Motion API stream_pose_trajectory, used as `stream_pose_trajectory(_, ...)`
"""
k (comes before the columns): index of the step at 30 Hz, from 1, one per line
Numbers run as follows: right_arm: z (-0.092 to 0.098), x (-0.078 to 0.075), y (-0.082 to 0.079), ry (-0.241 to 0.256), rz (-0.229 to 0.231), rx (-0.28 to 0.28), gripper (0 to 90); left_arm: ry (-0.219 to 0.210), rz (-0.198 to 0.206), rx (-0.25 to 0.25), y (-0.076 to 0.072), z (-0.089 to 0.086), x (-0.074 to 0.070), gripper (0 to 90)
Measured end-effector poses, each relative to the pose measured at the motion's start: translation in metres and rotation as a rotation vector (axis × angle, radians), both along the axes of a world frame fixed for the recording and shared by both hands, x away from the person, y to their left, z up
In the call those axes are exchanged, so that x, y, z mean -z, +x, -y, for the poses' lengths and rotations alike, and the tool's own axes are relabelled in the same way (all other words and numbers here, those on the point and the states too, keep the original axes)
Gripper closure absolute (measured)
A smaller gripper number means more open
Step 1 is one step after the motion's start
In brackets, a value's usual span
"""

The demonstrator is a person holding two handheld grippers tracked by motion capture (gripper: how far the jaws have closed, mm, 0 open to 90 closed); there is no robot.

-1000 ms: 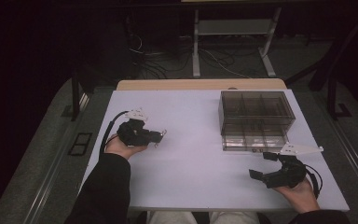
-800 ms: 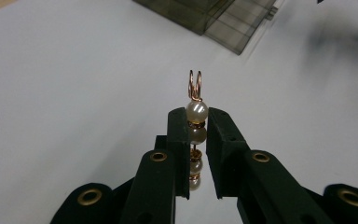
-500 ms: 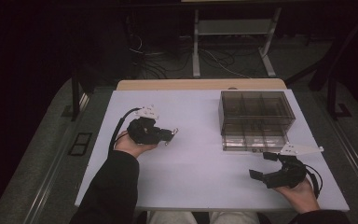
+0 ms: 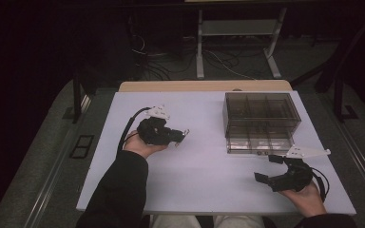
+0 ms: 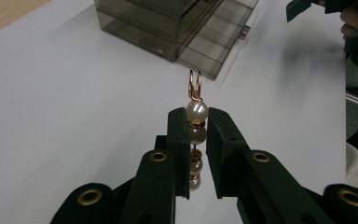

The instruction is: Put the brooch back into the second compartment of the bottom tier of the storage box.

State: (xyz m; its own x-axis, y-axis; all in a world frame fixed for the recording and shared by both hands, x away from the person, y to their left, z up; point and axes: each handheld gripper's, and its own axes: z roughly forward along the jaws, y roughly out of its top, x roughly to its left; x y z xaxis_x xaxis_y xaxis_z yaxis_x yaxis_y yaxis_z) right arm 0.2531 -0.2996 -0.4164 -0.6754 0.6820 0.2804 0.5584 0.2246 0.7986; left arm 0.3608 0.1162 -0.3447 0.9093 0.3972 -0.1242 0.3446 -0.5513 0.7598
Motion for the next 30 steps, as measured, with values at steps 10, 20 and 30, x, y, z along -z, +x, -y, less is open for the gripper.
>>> stream_pose_trajectory(10, 0.001, 0.000, 0.000, 0.001, -0.001, 0.000, 0.4, -0.012, 0.000, 0.026, 0.003, 0.016, -0.001, 79.1)
stream_pose_trajectory(20, 0.002, -0.001, 0.000, 0.001, 0.008, 0.000, 0.4, -0.015, 0.005, 0.057, 0.006, 0.033, -0.004, 79.1)
stream_pose_trajectory(30, 0.003, -0.001, -0.001, 0.002, 0.009, -0.001, 0.4, -0.018, 0.013, 0.091, 0.010, 0.054, -0.006, 79.1)
